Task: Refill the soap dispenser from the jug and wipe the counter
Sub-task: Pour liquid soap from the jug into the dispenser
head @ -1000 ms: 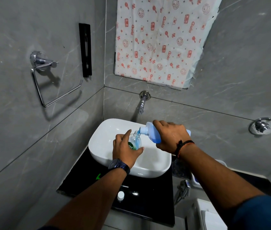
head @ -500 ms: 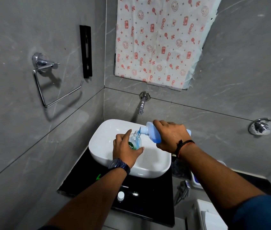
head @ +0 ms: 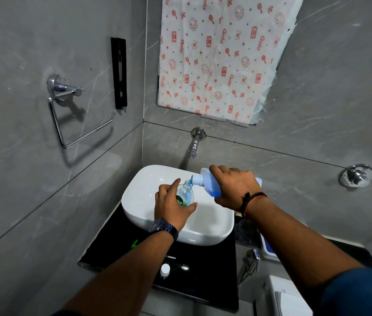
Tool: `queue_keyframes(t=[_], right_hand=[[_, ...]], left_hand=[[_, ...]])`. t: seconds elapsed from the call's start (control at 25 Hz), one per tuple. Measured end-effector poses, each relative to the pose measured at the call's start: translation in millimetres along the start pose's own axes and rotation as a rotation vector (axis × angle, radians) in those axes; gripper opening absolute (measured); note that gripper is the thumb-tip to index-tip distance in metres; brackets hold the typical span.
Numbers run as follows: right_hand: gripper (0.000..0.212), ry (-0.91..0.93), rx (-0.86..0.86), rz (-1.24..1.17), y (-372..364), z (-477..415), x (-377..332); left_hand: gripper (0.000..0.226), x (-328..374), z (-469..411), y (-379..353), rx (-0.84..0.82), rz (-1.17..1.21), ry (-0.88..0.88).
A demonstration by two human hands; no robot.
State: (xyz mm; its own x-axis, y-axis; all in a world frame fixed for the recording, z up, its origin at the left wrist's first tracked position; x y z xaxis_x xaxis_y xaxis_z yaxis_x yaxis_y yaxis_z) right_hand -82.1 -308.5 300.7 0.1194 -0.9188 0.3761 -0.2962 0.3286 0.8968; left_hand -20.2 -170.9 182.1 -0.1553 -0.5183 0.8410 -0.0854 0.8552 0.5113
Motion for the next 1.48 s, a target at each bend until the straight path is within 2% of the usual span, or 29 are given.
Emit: queue_keyframes(t=[0.76, 1.0, 1.48], right_hand=[[0.065, -0.010, -0.006, -0.016, 3.7, -2.2, -0.9], [0.059, -0.005, -0.005, 0.000, 6.2, -3.2, 0.2], [0.062, -0.006, -0.022, -0.004, 9.0, -2.9, 1.2]], left_hand=[[0.086, 2.7, -1.9, 3.7, 0.000, -0.010, 0.018], [0.086, 4.0, -2.6, 3.8, 0.005, -0.011, 0.007], [0.086, 7.2, -2.6, 5.6, 0.011, -0.022, -0.001]])
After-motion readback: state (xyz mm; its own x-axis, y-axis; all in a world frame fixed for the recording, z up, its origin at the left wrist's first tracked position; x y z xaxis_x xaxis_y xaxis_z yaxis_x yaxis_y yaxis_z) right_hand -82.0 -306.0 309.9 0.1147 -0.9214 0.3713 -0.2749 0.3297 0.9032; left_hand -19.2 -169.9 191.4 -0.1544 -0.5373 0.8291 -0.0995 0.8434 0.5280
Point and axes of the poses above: each hand's wrist, its own z-axis away from the middle knuckle, its own y-axis out of the back of the hand, x = y × z, the point moved 4 cm from there along -z, towards the middle knuckle, and after that the axes turned 7 degrees about y, right-handed, at the moved point
